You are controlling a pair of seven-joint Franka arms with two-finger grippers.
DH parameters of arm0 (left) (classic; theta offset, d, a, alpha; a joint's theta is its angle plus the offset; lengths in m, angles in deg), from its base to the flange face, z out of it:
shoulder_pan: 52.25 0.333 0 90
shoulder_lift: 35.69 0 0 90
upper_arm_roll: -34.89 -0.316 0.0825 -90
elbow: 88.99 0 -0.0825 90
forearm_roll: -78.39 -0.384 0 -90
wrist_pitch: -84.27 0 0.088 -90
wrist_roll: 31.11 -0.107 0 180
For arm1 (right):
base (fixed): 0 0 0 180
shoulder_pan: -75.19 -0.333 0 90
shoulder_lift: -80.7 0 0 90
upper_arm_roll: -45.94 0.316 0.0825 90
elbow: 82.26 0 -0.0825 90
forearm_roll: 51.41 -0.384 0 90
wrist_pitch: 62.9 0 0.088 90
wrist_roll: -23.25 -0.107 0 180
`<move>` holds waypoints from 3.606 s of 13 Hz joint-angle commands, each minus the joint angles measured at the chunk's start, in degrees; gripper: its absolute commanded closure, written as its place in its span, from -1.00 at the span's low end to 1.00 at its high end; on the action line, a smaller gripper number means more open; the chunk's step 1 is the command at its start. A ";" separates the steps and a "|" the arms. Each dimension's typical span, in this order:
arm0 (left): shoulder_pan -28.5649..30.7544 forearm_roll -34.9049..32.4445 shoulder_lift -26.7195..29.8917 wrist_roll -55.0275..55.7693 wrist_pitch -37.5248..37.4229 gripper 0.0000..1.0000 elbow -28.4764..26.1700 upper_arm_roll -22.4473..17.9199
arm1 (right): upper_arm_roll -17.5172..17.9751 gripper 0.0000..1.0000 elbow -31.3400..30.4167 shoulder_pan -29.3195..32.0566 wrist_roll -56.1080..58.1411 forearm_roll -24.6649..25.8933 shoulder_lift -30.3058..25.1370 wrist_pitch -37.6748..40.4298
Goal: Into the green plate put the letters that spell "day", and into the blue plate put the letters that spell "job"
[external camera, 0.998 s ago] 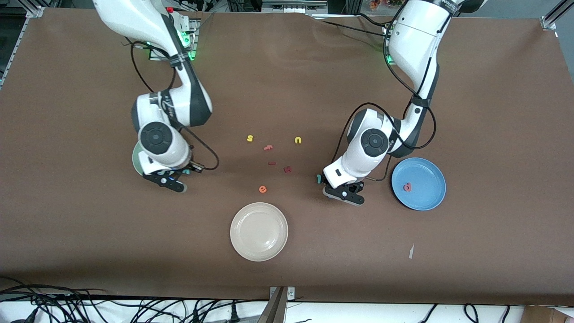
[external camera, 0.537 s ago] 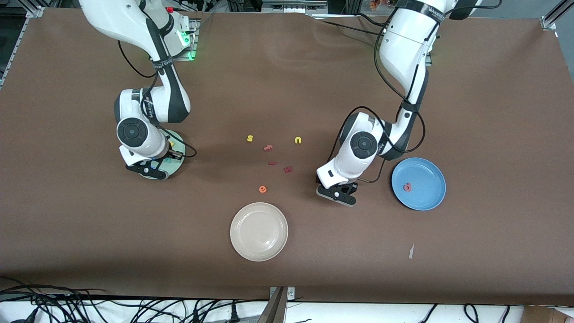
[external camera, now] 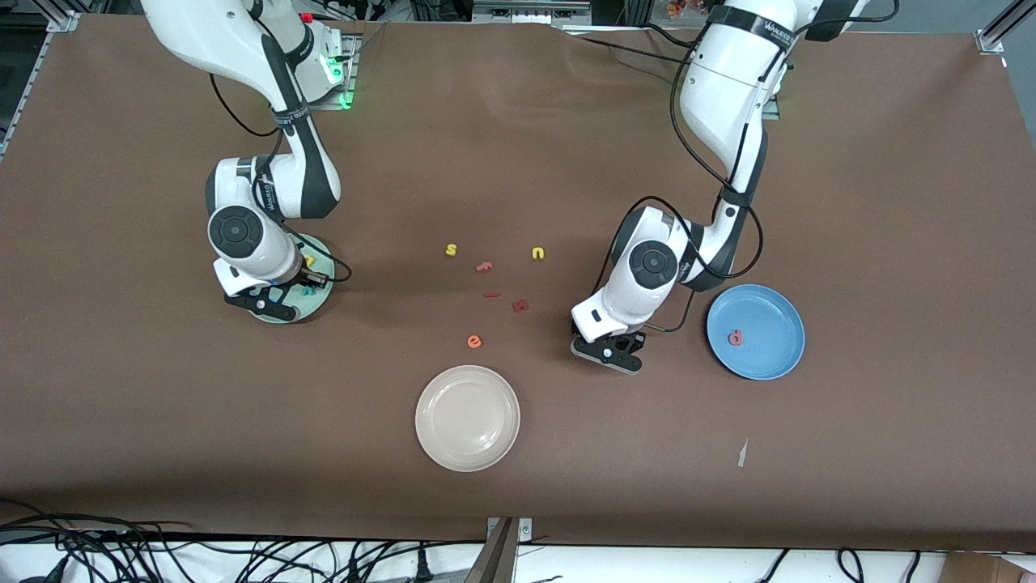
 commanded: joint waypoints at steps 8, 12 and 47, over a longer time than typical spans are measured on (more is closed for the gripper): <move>-0.86 0.27 -2.02 -0.78 1.78 0.04 1.60 -1.42 | -2.22 -1.00 30.30 0.69 16.22 0.10 -2.01 31.59; -0.77 0.27 -2.02 -0.69 1.78 0.15 1.60 -1.42 | -8.90 -1.00 40.25 0.69 24.36 -2.17 -4.29 45.65; 4.18 -0.61 13.64 -1.83 -4.11 -0.22 -11.77 1.65 | 24.30 -1.00 25.15 36.73 24.89 3.97 -25.21 41.72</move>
